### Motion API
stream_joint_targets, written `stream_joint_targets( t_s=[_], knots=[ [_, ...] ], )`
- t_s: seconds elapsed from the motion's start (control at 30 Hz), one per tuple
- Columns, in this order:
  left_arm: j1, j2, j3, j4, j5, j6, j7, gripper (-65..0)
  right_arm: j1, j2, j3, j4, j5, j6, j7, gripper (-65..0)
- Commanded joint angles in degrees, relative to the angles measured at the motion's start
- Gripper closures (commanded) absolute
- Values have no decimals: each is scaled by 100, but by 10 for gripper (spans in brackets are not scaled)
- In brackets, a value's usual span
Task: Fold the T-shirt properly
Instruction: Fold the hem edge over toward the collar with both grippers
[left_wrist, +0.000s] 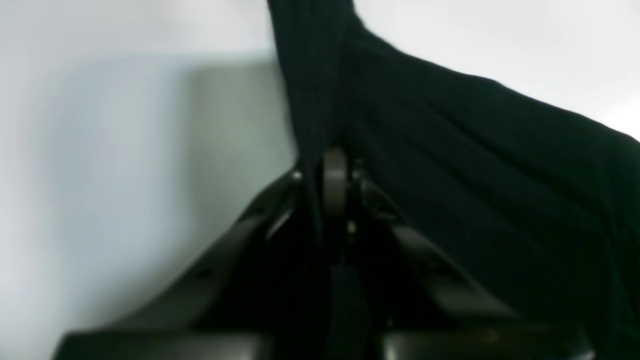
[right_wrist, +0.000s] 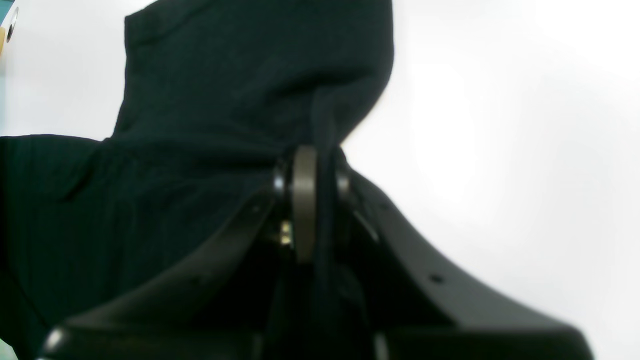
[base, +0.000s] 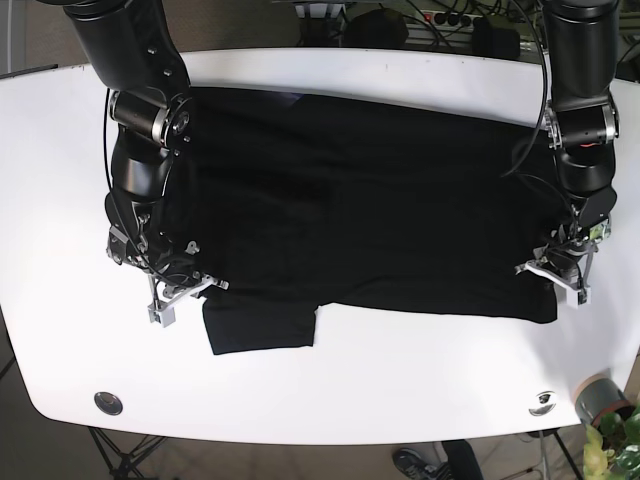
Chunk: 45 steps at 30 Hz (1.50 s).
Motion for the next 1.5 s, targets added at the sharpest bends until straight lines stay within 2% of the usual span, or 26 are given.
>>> stream_joint_targets(
  t_s=[0.0,0.17,0.3,0.43,0.57,0.8,1.13,1.27,1.47],
  knots=[
    [-205,-115,-12,103,-59,-115,-152,0,190,15,-21,82,-2,-26,17,-27],
    [-161,-115,-30,604,-68,-115,-82,0,330,42,-30,91,-2,-17,-1,-24],
    [112,-115,-267,1211,-200,-115,455,0,401,68,-30,170,-2,-17,-18,-22],
    [622,-106,-848,2125,-323,-115,1061,0,383,129,-30,741,-2,0,-466,-22],
    [1035,-79,-1085,3013,-314,-115,1457,0,251,129,-12,1374,6,282,-915,-22],
    [1685,-62,-1542,4094,-340,-115,1993,0,-101,15,-4,2755,41,317,-1794,-22],
    [2591,140,-2324,5352,-349,-124,2661,0,-1138,68,-4,4759,1369,255,-2805,-22],
    [2899,246,-2368,5668,-349,-124,2705,0,-1736,50,5,5550,1624,255,-3051,-22],
    [3400,263,-2711,6081,-349,-124,2714,0,-2571,24,14,6253,1738,255,-3051,-22]
  ],
)
